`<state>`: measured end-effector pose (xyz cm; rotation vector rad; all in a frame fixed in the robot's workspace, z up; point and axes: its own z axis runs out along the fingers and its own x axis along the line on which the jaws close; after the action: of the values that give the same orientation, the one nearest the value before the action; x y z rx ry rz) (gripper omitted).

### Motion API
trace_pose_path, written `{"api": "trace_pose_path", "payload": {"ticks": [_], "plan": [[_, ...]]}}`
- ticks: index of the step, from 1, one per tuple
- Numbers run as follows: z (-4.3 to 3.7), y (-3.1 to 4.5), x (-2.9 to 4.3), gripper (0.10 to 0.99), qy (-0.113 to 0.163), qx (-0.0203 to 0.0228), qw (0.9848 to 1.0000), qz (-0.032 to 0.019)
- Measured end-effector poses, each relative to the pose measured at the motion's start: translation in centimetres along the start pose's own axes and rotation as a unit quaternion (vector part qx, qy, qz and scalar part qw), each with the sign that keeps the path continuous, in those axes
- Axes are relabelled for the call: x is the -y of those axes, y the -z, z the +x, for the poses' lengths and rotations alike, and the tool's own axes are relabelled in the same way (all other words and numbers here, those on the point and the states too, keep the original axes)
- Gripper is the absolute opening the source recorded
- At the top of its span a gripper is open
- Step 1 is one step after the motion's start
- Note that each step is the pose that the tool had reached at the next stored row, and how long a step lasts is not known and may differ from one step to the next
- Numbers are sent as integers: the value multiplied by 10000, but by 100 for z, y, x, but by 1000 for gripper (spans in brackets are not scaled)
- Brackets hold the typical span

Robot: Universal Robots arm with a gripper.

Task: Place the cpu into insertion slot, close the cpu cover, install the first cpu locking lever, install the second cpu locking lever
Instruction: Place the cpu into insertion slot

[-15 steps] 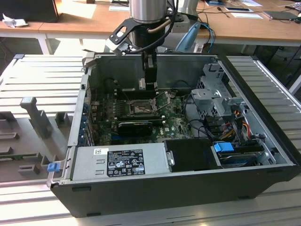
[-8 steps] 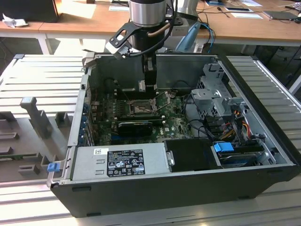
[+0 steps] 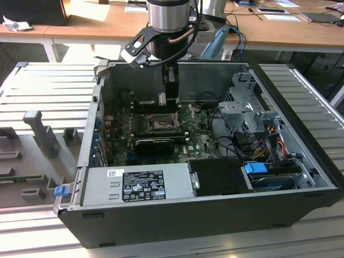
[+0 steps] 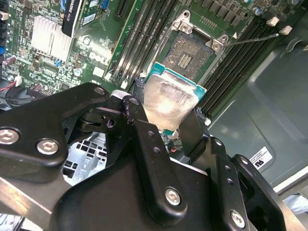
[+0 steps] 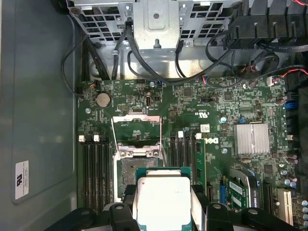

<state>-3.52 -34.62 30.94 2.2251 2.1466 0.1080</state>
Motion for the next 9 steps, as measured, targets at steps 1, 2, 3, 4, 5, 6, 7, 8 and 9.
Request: {"api": "trace_pose_path", "payload": {"ticks": [1, 2, 3, 4, 5, 6, 7, 8, 9], "plan": [[0, -4, 0, 533, 0, 0, 10000, 0], [0, -6, 1, 533, 0, 0, 10000, 0], [0, -17, 1, 533, 0, -1, 10000, 0], [0, -28, 2, 533, 0, 0, 10000, 0], [-1, -38, 3, 533, 0, 0, 10000, 0], [-1, -49, 4, 533, 0, 0, 10000, 0], [-1, -61, 5, 533, 0, 0, 10000, 0], [-1, -74, 6, 533, 0, 0, 10000, 0], [-2, -105, 9, 533, 0, -1, 10000, 0]]}}
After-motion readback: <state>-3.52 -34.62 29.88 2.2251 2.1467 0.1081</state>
